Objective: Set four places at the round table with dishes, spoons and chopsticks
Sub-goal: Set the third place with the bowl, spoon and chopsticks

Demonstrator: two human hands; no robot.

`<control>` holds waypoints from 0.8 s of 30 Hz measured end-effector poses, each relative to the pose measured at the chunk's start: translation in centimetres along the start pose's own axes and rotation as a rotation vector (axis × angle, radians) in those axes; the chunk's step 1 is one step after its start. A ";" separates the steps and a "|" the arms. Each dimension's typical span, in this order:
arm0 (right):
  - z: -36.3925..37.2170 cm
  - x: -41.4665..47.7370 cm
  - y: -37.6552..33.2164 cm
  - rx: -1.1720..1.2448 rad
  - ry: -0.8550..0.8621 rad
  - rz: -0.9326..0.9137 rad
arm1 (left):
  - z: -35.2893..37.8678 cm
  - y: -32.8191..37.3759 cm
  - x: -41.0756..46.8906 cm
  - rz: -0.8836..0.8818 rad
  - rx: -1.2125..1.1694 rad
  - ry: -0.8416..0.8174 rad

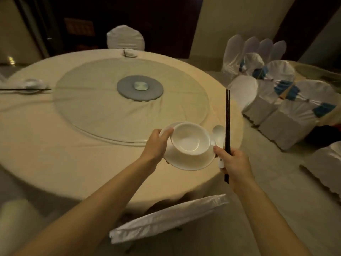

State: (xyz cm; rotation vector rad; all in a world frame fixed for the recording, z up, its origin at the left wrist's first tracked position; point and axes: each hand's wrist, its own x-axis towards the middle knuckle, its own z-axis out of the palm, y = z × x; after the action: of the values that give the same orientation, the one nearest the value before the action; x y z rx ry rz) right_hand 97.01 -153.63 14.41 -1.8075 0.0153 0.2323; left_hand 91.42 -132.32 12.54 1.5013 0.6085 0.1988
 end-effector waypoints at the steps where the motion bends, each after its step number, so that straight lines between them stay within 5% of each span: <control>1: -0.5 1.4 0.6 -0.011 -0.052 0.003 | 0.7 -0.8 0.3 -0.028 -0.011 0.051; 11: -0.2 11.7 7.9 -0.116 -0.429 0.071 | 4.1 -7.7 2.3 -0.225 -0.015 0.309; 24: 6.7 18.8 18.0 -0.192 -0.517 0.297 | 1.6 -17.3 10.0 -0.435 0.149 0.292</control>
State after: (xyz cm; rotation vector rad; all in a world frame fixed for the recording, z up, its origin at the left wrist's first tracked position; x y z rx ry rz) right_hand 111.98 -149.53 -7.56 -1.8817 -0.1085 0.9333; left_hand 96.36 -130.32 -6.74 1.4543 1.1884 0.0346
